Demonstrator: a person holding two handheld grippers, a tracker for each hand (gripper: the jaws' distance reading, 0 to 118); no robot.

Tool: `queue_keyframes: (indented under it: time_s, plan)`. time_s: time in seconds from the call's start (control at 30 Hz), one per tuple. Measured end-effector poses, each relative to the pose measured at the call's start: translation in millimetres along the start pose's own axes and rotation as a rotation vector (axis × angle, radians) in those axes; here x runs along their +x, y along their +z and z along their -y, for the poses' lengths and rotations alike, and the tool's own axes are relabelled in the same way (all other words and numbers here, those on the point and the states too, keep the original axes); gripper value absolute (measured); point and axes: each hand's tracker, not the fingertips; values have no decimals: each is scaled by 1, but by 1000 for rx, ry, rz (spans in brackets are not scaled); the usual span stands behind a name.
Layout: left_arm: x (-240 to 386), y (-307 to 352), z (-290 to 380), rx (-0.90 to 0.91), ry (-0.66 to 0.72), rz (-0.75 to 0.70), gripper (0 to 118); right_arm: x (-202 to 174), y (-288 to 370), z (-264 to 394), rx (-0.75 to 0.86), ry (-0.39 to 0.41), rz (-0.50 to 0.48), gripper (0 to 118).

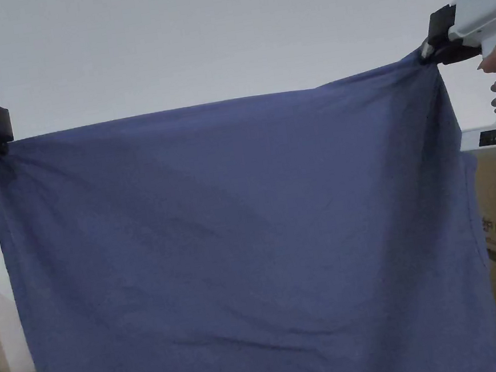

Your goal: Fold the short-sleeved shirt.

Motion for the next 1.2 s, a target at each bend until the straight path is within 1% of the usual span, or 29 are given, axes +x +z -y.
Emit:
queue_keyframes:
  time_s: [0.07,0.1,0.17,0.2,0.23,0.27,0.33,0.37,0.4,0.47,0.5,0.53,0.57,0.67,0.73,0.8,0.87,0.97,1.03,1.1,1.17,1.2]
  plan:
    - [-3,-4,-10,16,26,1,3,-6,-1,-8,22,3,-3,0]
    - [-4,-5,-11,46,80,14,3,-10,0,-10,43,2,-8,0]
    - [-5,-7,-7,70,75,5,3,-15,-4,-10,53,25,2,0]
    - [-2,-11,-1,77,52,-4,3,-17,-7,-6,49,32,-3,0]
    - [-8,-28,3,69,7,-34,3,-17,-10,-1,37,46,-8,0]
    - [-10,-41,12,57,10,-55,3,-15,-16,8,23,47,-14,0]
    - [-11,-59,36,7,8,-39,3,-11,-30,31,-23,64,1,0]
    - [3,-41,59,-22,28,-24,3,-8,-37,44,-47,72,21,0]
    - [5,-48,77,-48,37,-4,3,-5,-46,59,-83,88,32,0]
    - [12,-68,117,-121,24,-22,3,6,-66,96,-148,87,42,0]
    - [9,-93,135,-158,-1,-26,3,13,-78,117,-189,80,43,0]
    - [14,-110,160,-209,-31,-44,3,21,-90,142,-227,50,48,0]
    - [18,-122,184,-250,-49,-50,3,33,-108,159,-266,39,54,0]
    - [30,-157,271,-394,-28,-38,3,61,-144,241,-410,26,107,0]
    - [37,-172,327,-470,-10,-49,3,84,-164,293,-499,1,112,0]
    - [44,-179,383,-571,-9,-63,3,105,-175,353,-616,-45,135,0]
    - [49,-180,427,-659,-18,-51,3,123,-175,399,-703,-54,170,0]
    - [49,-166,469,-732,-44,-50,3,144,-163,453,-806,-79,191,0]
    - [33,-163,488,-736,-8,-40,3,155,-149,472,-828,-88,206,0]
    - [22,-149,493,-758,33,-32,3,164,-132,478,-829,-108,190,0]
    - [14,-129,495,-756,18,-32,3,167,-116,476,-842,-89,203,0]
    - [10,-114,495,-752,9,-37,3,169,-103,474,-832,-85,190,0]
